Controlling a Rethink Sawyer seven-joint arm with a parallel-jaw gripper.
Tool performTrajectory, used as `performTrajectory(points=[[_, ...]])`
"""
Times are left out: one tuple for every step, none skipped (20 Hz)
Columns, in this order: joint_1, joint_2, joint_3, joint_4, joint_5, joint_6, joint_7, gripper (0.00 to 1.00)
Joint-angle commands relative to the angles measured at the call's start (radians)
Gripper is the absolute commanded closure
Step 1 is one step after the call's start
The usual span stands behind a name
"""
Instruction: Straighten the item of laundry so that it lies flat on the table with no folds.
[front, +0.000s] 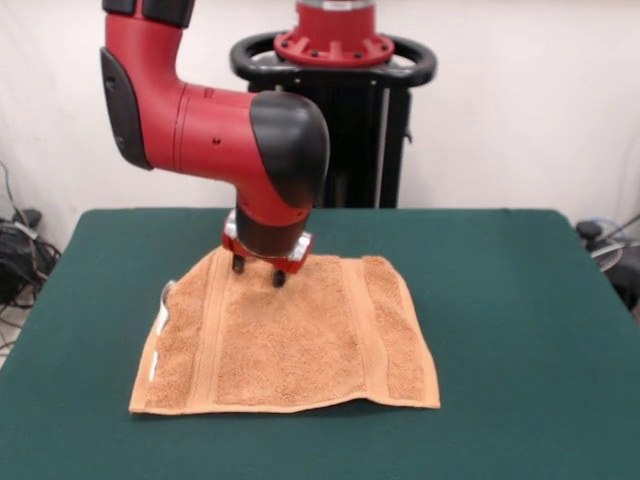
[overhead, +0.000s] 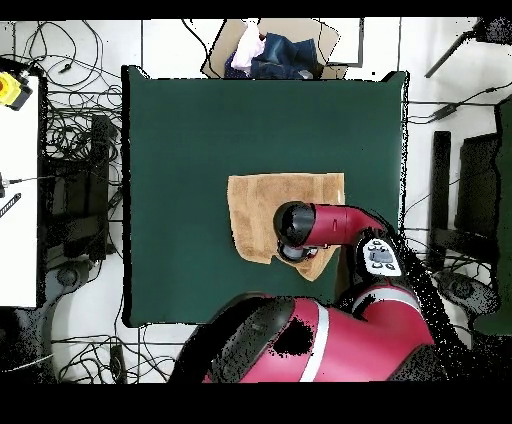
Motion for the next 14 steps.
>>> performTrajectory(points=[[-0.056, -0.060, 0.034, 0.072, -0.038, -0.073, -0.022, 0.00], [-0.068, -0.072, 0.041, 0.055, -0.031, -0.050, -0.040, 0.00], [-0.081, -0.089, 0.048, 0.040, -0.023, -0.031, -0.056, 0.00], [-0.093, -0.103, 0.055, 0.028, -0.019, -0.026, -0.066, 0.00], [-0.098, -0.111, 0.056, 0.009, -0.018, -0.003, -0.078, 0.00], [-0.105, -0.121, 0.061, -0.006, -0.017, 0.014, -0.092, 0.00], [-0.112, -0.131, 0.068, -0.021, -0.015, 0.024, -0.101, 0.00], [-0.118, -0.136, 0.075, -0.041, -0.014, 0.046, -0.115, 0.00], [-0.122, -0.138, 0.081, -0.065, -0.015, 0.067, -0.128, 0.00], [-0.126, -0.140, 0.087, -0.089, -0.016, 0.088, -0.141, 0.00], [-0.134, -0.143, 0.097, -0.110, -0.013, 0.103, -0.152, 0.00], [-0.137, -0.145, 0.101, -0.134, -0.011, 0.123, -0.159, 0.00], [-0.140, -0.141, 0.108, -0.162, -0.010, 0.154, -0.172, 0.00], [-0.141, -0.136, 0.114, -0.194, -0.009, 0.170, -0.175, 0.00]])
